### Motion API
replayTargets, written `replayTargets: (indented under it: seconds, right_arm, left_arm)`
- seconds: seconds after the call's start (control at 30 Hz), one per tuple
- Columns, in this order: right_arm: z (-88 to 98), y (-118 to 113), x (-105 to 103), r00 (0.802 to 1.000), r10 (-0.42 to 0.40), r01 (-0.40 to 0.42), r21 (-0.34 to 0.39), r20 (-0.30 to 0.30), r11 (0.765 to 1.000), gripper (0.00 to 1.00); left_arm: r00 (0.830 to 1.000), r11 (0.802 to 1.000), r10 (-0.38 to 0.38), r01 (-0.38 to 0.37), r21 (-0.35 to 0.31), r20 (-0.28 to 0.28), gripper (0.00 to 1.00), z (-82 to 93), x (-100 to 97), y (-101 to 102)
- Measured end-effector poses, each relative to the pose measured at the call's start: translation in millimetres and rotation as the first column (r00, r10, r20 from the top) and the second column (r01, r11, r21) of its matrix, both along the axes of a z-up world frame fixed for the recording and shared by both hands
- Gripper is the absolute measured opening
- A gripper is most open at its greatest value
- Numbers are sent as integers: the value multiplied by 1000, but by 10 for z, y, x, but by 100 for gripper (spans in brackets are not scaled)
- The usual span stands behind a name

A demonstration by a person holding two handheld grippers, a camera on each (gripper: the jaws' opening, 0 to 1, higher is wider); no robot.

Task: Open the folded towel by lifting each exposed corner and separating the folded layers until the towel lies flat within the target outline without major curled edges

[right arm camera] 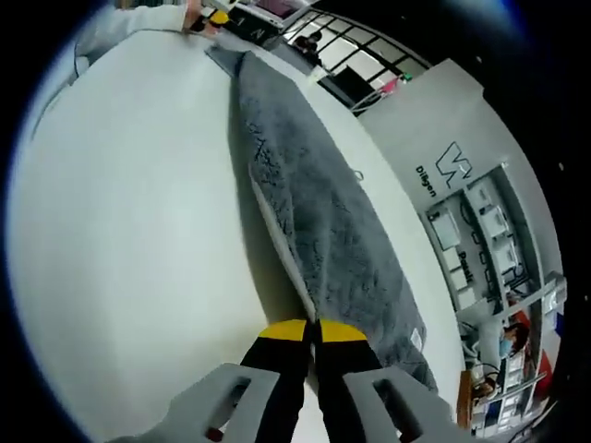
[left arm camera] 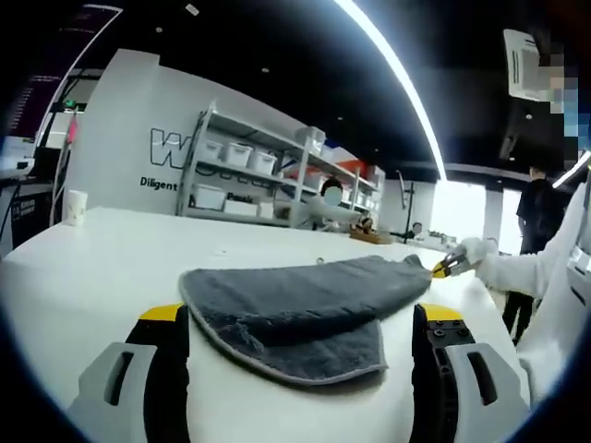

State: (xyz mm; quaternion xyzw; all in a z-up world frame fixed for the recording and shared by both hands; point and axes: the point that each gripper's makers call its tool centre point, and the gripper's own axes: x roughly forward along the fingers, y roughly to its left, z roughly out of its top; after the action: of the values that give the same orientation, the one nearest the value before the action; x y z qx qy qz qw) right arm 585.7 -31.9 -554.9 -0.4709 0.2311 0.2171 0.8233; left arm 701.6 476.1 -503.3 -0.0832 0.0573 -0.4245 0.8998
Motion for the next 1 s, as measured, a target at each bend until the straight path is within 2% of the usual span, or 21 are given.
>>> replayTargets:
  seconds: [0.63, 1.0]
  right_arm:
    - [-54, 27, -411, 999, -5, 7, 56, -41, 998, 0]
    - [-64, 132, -583, 998, -3, 7, 70, -58, 998, 0]
  left_arm:
    - [1000, 1000, 8, -7, 19, -23, 99, -80, 15, 6]
    - [1000, 1000, 10, -9, 19, -25, 99, -87, 12, 14]
